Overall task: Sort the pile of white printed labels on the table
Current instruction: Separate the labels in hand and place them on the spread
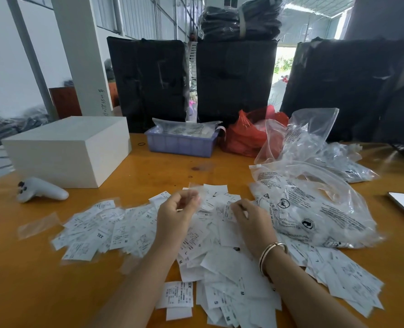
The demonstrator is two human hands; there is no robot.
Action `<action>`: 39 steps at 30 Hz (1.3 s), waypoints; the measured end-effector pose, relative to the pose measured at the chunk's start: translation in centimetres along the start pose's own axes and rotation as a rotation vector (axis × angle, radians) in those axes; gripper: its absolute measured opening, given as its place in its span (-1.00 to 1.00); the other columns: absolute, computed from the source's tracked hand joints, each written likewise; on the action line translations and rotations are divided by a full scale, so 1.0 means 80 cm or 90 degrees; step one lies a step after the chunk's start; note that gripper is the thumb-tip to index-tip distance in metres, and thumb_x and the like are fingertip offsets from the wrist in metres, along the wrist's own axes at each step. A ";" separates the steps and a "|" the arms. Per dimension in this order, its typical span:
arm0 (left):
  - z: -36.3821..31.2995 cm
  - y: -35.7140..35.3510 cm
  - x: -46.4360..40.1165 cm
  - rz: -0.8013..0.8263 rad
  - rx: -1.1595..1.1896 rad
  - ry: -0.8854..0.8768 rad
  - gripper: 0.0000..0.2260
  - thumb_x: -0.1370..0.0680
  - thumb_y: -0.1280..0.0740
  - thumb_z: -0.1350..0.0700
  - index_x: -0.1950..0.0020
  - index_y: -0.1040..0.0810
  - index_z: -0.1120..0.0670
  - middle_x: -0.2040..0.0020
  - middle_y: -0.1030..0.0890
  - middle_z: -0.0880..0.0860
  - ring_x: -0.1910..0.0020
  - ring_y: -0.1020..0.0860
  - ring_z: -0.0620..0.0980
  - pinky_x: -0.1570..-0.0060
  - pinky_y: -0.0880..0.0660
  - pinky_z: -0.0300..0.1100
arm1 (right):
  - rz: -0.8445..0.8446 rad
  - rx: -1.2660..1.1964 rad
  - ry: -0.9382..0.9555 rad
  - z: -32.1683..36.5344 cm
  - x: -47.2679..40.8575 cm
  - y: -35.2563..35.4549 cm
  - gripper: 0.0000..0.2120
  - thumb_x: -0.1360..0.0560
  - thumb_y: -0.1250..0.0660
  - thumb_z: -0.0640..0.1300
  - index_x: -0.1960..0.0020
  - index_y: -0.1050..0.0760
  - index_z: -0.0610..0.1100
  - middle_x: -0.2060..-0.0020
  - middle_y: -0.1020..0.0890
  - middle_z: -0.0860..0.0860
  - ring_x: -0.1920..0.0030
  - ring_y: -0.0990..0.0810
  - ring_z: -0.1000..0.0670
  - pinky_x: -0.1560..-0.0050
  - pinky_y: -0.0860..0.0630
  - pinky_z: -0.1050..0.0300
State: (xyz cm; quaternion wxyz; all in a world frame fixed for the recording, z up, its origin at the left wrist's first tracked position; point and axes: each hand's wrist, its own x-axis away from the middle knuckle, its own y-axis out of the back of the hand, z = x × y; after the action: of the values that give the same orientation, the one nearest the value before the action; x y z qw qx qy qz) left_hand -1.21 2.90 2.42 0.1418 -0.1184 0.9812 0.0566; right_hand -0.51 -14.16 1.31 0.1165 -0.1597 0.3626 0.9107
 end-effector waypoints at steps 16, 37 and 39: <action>0.005 -0.005 0.003 0.098 -0.125 -0.107 -0.83 -0.49 -0.43 0.14 0.01 -0.56 -0.10 0.20 -0.59 -0.14 0.18 -0.53 -0.32 0.22 -0.46 -0.49 | 0.005 -0.752 -0.157 -0.007 -0.001 0.017 -0.69 -0.47 -0.31 -0.39 -0.13 -0.50 -0.09 0.41 -0.53 0.01 0.26 -0.66 -0.03 0.30 -0.57 0.25; 0.005 -0.007 0.007 0.124 -0.262 -0.253 -0.84 -0.52 -0.39 0.18 -0.09 -0.62 0.04 0.15 -0.59 -0.11 0.16 -0.52 -0.18 0.13 -0.51 -0.32 | 0.011 -0.719 -0.137 0.002 0.005 0.018 -0.95 -0.28 -0.45 -0.13 0.32 -0.63 0.01 0.24 -0.68 -0.01 0.19 -0.64 0.05 0.14 -0.53 0.23; 0.005 -0.007 0.006 0.132 -0.275 -0.276 -0.85 -0.55 -0.36 0.16 -0.10 -0.63 0.06 0.08 -0.62 -0.11 0.11 -0.53 -0.20 0.09 -0.50 -0.33 | 0.003 -0.713 -0.139 0.002 0.005 0.017 -0.86 -0.35 -0.43 -0.18 0.34 -0.61 0.02 0.19 -0.69 -0.01 0.15 -0.64 0.05 0.12 -0.49 0.21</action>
State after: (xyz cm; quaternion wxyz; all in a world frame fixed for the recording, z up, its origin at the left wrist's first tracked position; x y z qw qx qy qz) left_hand -1.40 2.29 1.82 0.3122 -0.0305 0.9003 0.3018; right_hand -1.37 -14.97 2.16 0.0487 -0.1009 -0.1892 0.9755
